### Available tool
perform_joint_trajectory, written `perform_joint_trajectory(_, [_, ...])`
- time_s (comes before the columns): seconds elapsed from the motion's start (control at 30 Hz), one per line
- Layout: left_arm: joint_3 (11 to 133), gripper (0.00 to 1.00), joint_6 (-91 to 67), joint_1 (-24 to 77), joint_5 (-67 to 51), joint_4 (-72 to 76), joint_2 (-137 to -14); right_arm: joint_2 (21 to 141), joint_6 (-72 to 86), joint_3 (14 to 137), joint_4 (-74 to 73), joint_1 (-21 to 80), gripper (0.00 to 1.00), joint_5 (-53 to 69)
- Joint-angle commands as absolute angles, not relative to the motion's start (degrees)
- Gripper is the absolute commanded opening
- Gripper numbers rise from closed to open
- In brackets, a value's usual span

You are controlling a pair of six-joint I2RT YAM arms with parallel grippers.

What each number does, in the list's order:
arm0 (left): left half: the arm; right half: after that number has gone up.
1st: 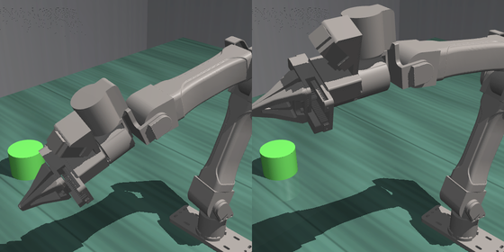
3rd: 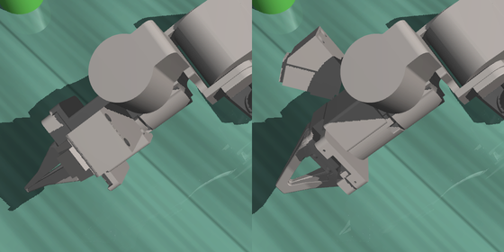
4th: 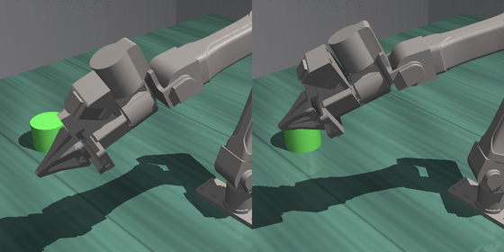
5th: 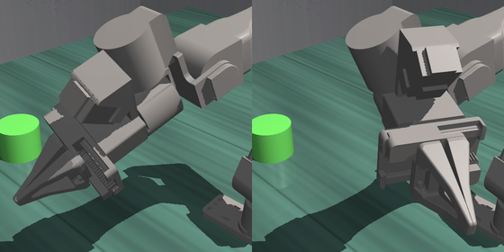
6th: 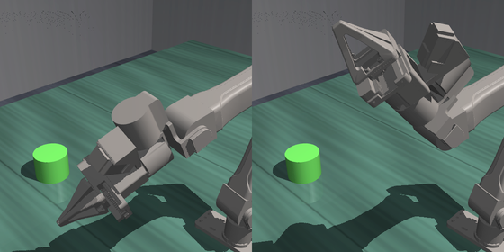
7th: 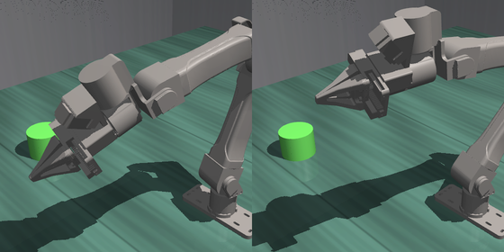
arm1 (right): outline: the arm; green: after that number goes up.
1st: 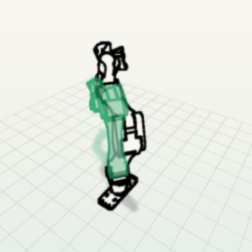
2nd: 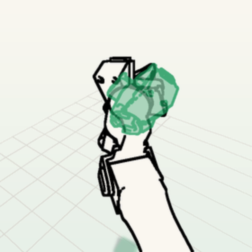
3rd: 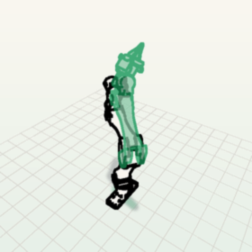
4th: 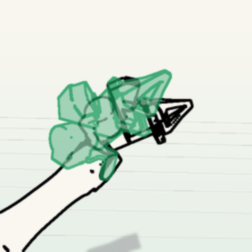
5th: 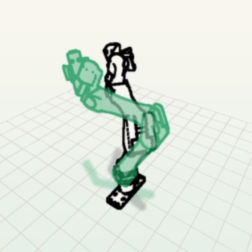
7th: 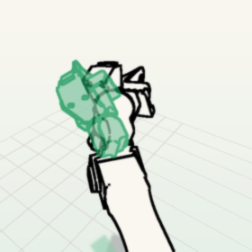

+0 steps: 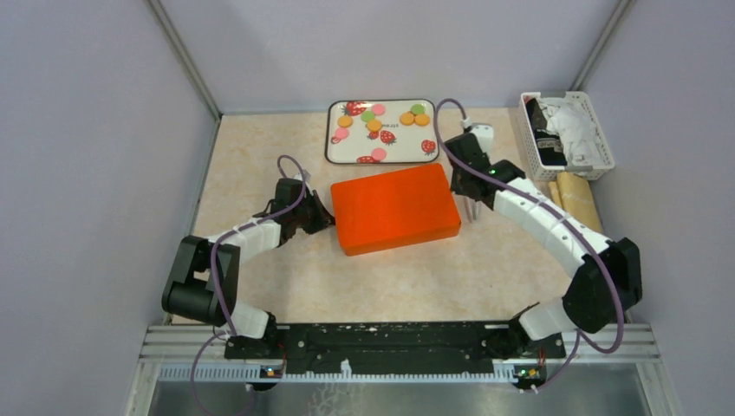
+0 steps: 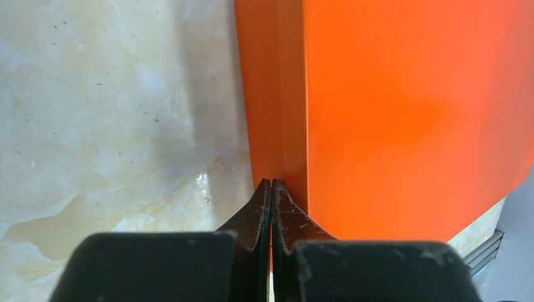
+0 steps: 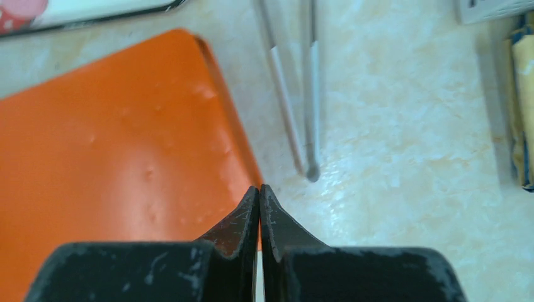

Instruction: Pack the cookies

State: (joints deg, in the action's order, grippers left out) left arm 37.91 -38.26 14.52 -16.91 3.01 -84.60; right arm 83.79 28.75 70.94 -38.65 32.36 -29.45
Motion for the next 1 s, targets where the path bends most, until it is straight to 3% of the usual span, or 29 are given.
perform_joint_trajectory(0.0, [38.44,0.00,-38.05,14.85,-18.55,5.12,-82.33,81.41,29.20,69.24,-38.21,25.01,0.00,-27.42])
perform_joint_trajectory(0.33, [38.97,0.00,-37.06,14.85,-17.81,3.72,-81.43,82.62,26.20,59.32,-25.63,12.32,0.00,2.12])
perform_joint_trajectory(0.97, [39.72,0.00,-37.42,14.85,-19.45,5.05,-84.21,90.20,29.25,50.92,-11.41,12.30,0.00,25.73])
